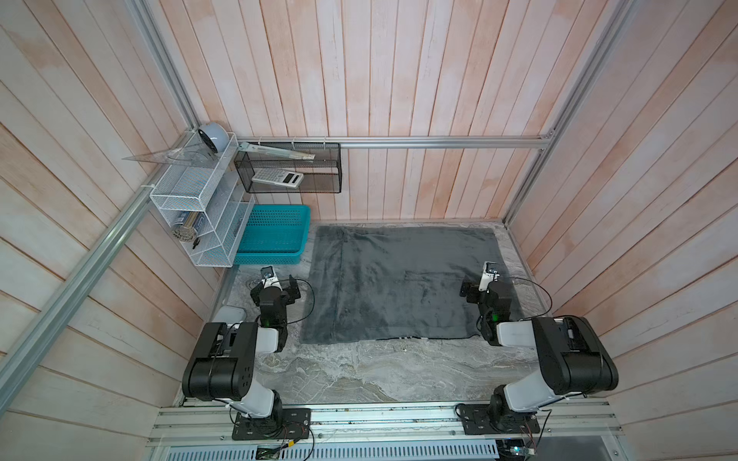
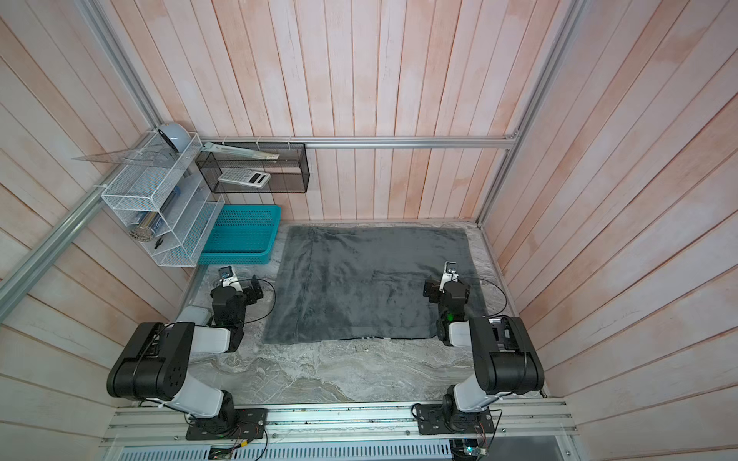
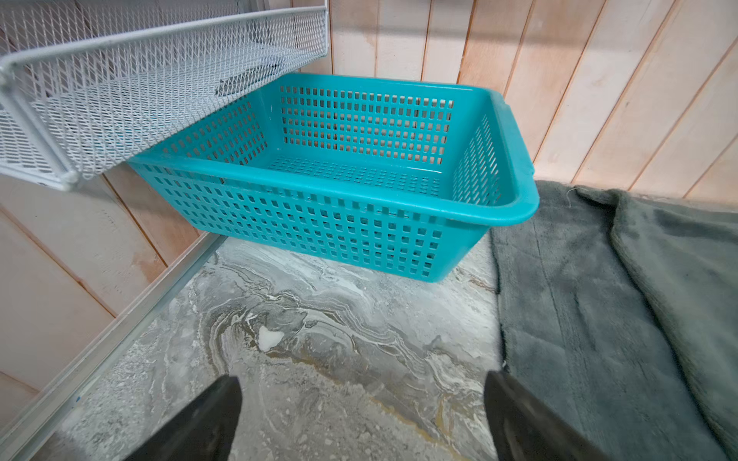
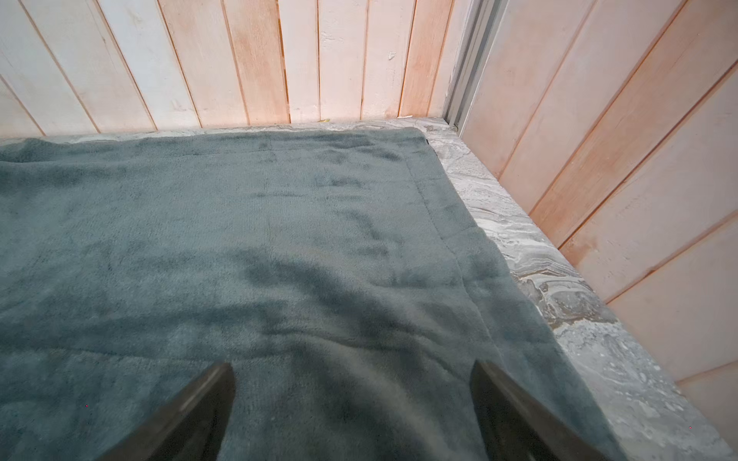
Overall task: Roll up the pillowcase
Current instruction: Fold the pillowcase at the center of the board.
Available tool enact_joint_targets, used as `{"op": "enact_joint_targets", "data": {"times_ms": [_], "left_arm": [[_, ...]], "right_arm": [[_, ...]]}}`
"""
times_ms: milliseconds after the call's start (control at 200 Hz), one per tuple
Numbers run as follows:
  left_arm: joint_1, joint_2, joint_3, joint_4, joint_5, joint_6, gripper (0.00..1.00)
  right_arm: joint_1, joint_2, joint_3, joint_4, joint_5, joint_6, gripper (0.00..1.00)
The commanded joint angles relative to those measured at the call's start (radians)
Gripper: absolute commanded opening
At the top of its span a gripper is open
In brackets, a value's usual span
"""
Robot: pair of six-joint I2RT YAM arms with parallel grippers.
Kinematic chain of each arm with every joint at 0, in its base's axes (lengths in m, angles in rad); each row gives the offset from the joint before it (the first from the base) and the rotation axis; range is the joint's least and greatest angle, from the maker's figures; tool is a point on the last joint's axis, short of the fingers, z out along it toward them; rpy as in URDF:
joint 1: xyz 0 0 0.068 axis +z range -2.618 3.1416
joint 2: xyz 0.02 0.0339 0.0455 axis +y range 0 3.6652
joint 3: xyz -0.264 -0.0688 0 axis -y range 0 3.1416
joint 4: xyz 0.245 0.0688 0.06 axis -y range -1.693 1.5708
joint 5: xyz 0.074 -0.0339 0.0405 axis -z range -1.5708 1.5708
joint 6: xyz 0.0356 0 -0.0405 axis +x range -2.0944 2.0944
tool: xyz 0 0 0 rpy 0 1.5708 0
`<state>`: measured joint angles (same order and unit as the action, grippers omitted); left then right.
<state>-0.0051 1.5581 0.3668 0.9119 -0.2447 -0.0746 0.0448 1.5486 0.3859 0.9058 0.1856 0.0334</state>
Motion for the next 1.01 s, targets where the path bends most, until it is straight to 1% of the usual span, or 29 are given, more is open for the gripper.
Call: {"op": "enact_joint_targets", "data": {"times_ms": [0, 555, 630, 680, 705, 765, 850, 880, 905, 950, 975, 1000], "left_arm": [[0.005, 0.001, 0.015, -0.001, 0.031, 0.0, 1.0], [0.005, 0.001, 0.015, -0.004, 0.036, -0.002, 1.0], [0.001, -0.001, 0.015, -0.003, 0.023, 0.003, 1.0], [-0.001, -0.002, 0.009, 0.007, 0.019, 0.004, 1.0], [-0.006, -0.013, 0.01, 0.002, 0.001, 0.007, 1.0], [-0.03, -0.085, 0.031, -0.083, -0.07, 0.012, 1.0], [-0.093, -0.225, 0.091, -0.285, -0.159, 0.056, 1.0], [-0.122, -0.281, 0.104, -0.325, -0.188, 0.08, 1.0], [-0.156, -0.332, 0.116, -0.36, -0.209, 0.1, 1.0], [-0.218, -0.425, 0.144, -0.434, -0.262, 0.109, 1.0], [-0.247, -0.473, 0.162, -0.469, -0.303, 0.071, 1.0], [-0.268, -0.521, 0.181, -0.52, -0.354, -0.013, 1.0]], "right_arm": [[-0.003, 0.011, -0.009, 0.016, 0.011, 0.012, 0.98], [-0.003, 0.011, -0.009, 0.016, 0.01, 0.012, 0.98], [-0.003, 0.011, -0.01, 0.016, 0.011, 0.011, 0.98], [-0.001, 0.01, -0.011, 0.023, 0.021, 0.012, 0.98], [0.004, 0.001, -0.007, 0.01, 0.056, 0.019, 0.98], [0.018, -0.061, 0.049, -0.139, 0.151, 0.032, 0.98], [0.026, -0.17, 0.2, -0.466, 0.181, 0.036, 0.98], [0.033, -0.207, 0.249, -0.559, 0.211, 0.073, 0.98], [0.035, -0.235, 0.292, -0.645, 0.253, 0.143, 0.98], [0.03, -0.278, 0.381, -0.866, 0.338, 0.349, 0.98], [0.023, -0.294, 0.425, -0.997, 0.378, 0.484, 0.98], [0.009, -0.306, 0.455, -1.096, 0.392, 0.576, 0.98]]}}
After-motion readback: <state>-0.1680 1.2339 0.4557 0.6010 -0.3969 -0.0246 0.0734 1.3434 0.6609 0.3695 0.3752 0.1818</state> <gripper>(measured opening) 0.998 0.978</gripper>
